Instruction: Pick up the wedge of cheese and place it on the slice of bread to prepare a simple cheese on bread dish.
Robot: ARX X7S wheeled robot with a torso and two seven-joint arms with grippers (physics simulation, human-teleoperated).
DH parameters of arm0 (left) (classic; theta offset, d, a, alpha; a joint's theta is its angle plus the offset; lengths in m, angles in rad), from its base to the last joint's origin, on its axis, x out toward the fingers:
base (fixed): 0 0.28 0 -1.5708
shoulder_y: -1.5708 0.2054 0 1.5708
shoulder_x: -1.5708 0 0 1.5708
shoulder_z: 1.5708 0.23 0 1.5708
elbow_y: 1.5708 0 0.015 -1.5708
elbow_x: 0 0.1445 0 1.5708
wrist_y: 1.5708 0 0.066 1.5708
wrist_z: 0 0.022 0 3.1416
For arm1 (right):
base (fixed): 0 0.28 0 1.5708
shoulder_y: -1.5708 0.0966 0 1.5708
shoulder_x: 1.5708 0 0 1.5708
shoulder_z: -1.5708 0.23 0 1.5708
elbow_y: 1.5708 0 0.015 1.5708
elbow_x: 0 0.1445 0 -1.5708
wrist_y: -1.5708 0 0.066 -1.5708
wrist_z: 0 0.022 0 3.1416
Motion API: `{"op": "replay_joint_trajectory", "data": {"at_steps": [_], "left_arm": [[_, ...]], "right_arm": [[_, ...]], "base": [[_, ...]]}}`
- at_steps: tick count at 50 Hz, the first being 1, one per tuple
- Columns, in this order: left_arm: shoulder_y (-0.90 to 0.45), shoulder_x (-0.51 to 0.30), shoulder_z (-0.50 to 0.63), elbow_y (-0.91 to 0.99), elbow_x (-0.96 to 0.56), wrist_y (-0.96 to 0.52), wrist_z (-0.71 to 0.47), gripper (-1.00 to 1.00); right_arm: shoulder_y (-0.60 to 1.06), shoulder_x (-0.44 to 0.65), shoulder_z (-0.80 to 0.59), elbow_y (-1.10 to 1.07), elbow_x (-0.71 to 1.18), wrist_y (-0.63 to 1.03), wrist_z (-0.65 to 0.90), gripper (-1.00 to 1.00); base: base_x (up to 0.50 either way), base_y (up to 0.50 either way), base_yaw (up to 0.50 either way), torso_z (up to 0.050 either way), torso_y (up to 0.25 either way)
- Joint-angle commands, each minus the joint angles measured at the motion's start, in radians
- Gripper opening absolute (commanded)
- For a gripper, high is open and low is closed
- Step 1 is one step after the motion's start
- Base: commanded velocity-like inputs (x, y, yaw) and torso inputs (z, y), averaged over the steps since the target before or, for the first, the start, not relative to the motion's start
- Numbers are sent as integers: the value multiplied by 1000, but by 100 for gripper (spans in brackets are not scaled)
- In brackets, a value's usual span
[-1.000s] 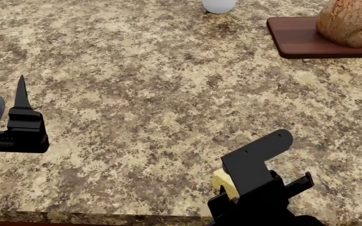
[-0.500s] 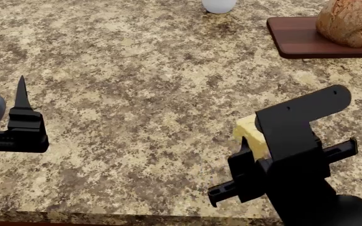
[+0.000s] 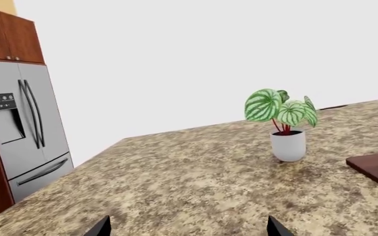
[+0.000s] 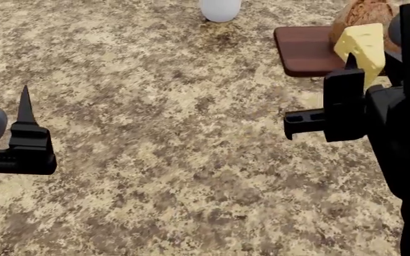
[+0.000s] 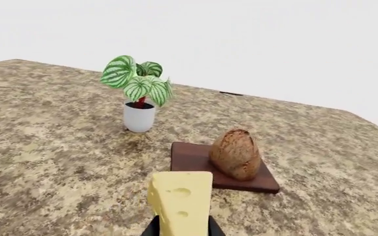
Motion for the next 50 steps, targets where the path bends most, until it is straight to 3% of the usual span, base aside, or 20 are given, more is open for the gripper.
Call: {"op": "replay_joint_trajectory", "data": {"at_steps": [1,11,17,21,29,33,36,38,40,41,42,45,50], "left_arm": [[4,-13,9,-19,0,30,4,100],[13,-23,13,-33,2,57,8,100],[15,-26,17,-30,0,58,3,100],[0,-6,2,7,-23,-3,-19,100],[0,-9,-2,0,-31,7,-15,100],[-21,8,-62,-5,-90,-20,24,100],[-179,54,-184,34,-177,-203,8,100],[-355,-43,-221,-99,-477,-214,-292,100],[-567,-105,-180,-252,-777,-205,-592,100],[-623,-122,-153,-289,-927,-197,-687,100],[-697,-140,-130,-340,-1077,-190,-720,100],[-934,-165,-53,-490,-1183,-185,-743,100],[-1169,-175,58,-654,-1057,-191,-597,100]], "right_arm": [[97,29,9,39,130,-5,148,-100],[425,48,-156,192,374,23,396,-100],[531,69,-211,238,453,3,453,-100],[592,68,-233,286,410,7,426,-100],[645,71,-261,350,326,-2,361,-100],[649,68,-280,368,292,-8,336,-100],[655,64,-293,371,284,-13,327,-100],[659,60,-305,372,260,-16,309,-100],[669,57,-316,381,236,-19,286,-100],[671,58,-319,385,232,-21,283,-100],[673,57,-322,388,227,-24,278,-100],[669,58,-335,391,214,-29,274,-100],[675,60,-341,404,213,-41,272,-100]], "base": [[243,-402,0,0,0],[126,-127,0,0,0],[115,-16,0,0,0],[314,-63,0,0,0],[339,-61,0,0,0],[374,-63,0,0,3],[126,0,0,0,0],[0,0,0,0,5],[0,0,0,0,0],[0,0,0,0,0],[0,0,0,0,0],[0,0,0,0,0],[0,0,0,0,0]]}}
